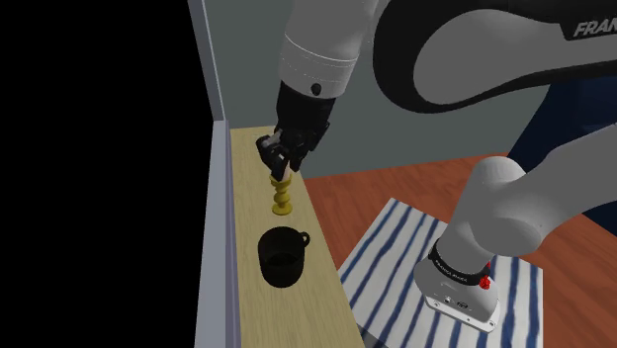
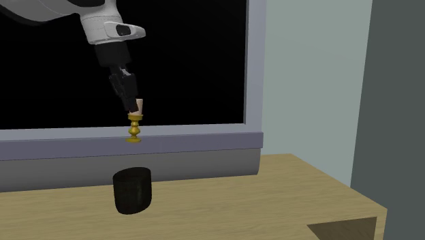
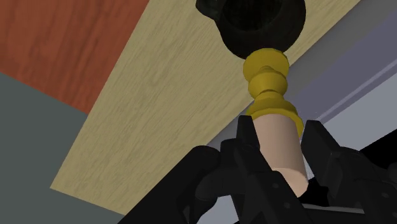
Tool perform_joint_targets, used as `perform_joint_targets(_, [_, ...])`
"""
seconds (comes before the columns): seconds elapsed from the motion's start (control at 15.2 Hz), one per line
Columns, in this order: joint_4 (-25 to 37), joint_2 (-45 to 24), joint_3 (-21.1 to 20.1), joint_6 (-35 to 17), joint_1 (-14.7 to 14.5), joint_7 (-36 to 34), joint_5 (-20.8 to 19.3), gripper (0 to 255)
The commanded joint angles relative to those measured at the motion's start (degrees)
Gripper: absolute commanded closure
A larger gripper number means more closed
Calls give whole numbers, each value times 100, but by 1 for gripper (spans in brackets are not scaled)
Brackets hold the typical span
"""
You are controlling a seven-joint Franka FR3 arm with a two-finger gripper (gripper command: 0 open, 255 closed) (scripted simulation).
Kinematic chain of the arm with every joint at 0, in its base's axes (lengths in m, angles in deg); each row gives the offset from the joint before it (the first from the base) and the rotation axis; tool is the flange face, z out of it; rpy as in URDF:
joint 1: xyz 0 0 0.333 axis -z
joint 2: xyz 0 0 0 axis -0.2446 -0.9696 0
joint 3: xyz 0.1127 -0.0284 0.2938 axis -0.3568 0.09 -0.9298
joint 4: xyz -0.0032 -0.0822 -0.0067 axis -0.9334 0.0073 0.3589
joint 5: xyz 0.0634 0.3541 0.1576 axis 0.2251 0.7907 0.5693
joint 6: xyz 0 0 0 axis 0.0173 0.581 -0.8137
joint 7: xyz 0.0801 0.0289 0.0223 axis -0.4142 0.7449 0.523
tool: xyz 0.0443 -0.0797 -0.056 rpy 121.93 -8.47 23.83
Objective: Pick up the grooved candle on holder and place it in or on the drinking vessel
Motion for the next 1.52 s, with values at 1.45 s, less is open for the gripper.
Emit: perform_joint_targets(1.45, [-1336, -177, -370, -1510, -78, -161, 167, 255])
